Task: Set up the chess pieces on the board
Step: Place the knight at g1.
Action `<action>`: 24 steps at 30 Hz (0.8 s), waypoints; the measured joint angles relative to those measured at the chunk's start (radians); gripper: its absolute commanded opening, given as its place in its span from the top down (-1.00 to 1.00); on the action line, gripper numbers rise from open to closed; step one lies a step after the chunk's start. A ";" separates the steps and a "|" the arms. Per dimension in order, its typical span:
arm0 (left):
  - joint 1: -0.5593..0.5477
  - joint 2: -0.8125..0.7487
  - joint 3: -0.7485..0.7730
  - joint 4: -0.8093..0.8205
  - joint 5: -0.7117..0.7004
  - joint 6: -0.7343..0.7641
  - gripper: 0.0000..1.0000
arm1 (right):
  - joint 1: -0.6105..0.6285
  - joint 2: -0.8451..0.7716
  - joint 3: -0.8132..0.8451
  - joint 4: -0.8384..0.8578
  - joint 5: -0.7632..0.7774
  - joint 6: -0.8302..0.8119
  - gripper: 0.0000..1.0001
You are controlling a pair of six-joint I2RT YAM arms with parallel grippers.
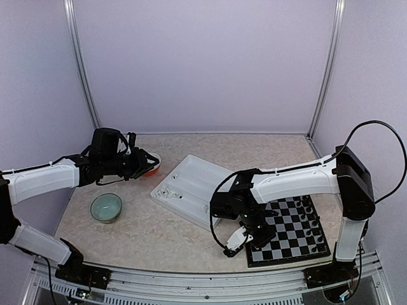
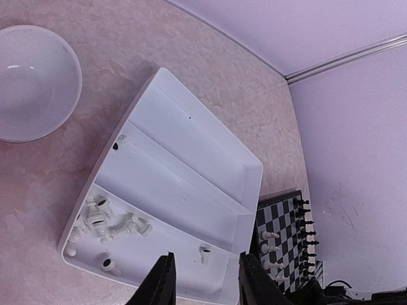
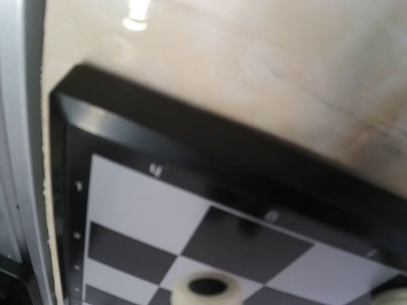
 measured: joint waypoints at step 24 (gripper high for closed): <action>0.000 -0.002 -0.027 0.013 0.007 0.001 0.30 | 0.011 0.001 0.016 0.002 -0.005 -0.002 0.43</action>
